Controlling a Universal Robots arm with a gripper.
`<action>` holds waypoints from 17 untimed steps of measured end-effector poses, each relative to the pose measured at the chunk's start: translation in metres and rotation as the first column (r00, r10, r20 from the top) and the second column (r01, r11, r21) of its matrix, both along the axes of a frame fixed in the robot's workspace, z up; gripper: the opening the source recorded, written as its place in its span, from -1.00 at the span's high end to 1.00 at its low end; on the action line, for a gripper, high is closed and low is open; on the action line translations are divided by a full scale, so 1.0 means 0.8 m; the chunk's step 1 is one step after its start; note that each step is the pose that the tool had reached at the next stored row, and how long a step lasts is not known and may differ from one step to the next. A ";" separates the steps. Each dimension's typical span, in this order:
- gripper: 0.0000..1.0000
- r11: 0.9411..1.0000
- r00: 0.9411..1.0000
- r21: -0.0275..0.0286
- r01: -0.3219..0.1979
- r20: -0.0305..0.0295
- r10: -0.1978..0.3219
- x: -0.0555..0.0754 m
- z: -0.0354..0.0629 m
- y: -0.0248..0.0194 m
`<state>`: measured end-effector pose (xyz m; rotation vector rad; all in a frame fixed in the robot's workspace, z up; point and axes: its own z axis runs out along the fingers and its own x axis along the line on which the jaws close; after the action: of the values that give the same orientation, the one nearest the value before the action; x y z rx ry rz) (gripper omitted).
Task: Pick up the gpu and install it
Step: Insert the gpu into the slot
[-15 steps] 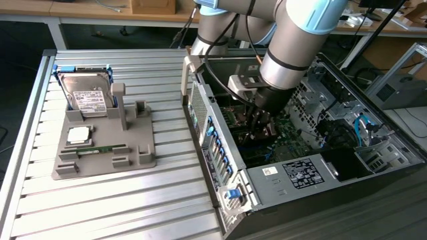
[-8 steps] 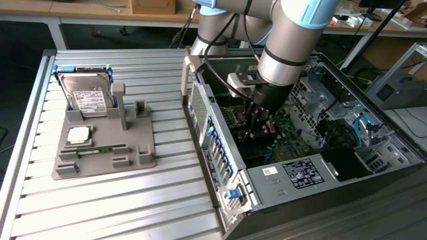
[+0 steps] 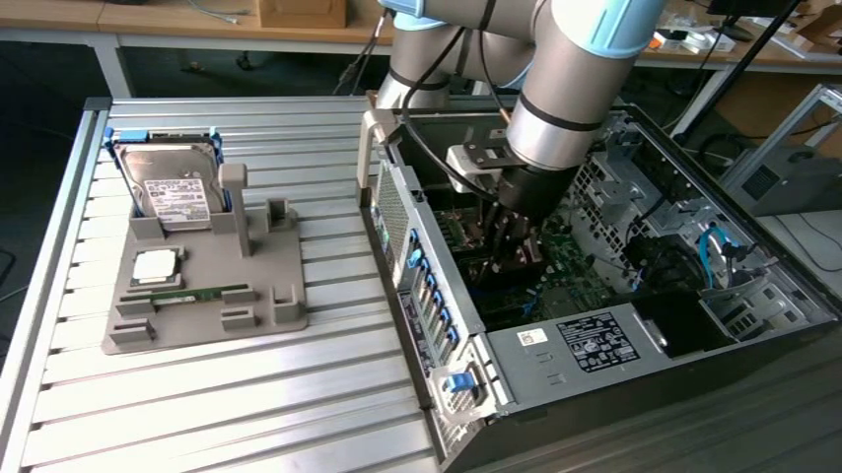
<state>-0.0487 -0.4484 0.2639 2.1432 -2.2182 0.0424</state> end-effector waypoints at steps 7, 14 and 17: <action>0.46 1.000 1.000 0.030 -0.001 0.000 0.001 0.000 0.000 0.0000; 0.46 1.000 1.000 0.009 -0.001 0.000 0.001 0.000 0.000 0.0000; 0.46 1.000 1.000 0.007 -0.001 0.000 0.001 0.000 0.000 0.0002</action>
<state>-0.0489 -0.4482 0.2639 2.1478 -2.2205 0.0350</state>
